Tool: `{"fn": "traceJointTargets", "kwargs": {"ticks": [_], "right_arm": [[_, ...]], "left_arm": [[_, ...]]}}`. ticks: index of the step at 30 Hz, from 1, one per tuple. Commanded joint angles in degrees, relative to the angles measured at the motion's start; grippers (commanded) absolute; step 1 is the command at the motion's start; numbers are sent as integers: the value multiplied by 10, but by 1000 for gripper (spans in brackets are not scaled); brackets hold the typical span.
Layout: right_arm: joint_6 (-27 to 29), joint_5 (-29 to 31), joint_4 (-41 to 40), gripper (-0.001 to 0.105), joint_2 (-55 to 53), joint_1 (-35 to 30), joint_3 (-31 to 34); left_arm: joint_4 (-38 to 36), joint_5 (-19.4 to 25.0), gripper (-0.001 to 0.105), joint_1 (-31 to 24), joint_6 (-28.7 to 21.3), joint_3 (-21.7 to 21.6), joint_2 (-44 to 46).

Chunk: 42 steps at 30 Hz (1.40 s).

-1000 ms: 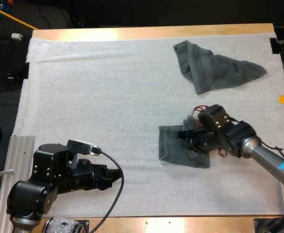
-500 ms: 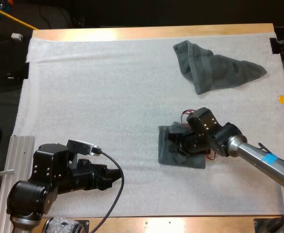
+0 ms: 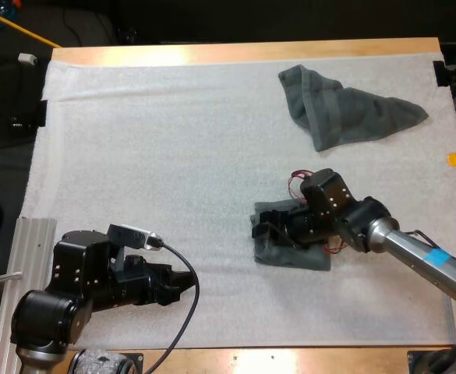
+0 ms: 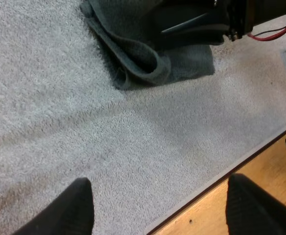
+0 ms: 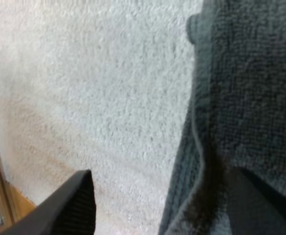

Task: Pick towel from pile, fold and stack

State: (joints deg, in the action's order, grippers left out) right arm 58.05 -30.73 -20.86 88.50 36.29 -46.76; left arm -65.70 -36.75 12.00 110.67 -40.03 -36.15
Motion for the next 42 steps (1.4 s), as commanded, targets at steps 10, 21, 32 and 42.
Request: {"fn": "traceJointTargets", "kwargs": {"ticks": [10, 21, 32, 42], "right_arm": [[-1, 49, -16, 58, -4, 57, -5], [5, 102, -6, 58, -5, 71, -5], [51, 175, -78, 58, -103, 71, -7], [102, 245, -239, 58, -263, 71, -7]], "left_arm": [[0, 0, 56, 2, -4, -3, 2], [0, 0, 56, 2, -5, -3, 2], [0, 0, 56, 2, -19, -3, 2], [13, 0, 56, 2, -19, -3, 2]]}}
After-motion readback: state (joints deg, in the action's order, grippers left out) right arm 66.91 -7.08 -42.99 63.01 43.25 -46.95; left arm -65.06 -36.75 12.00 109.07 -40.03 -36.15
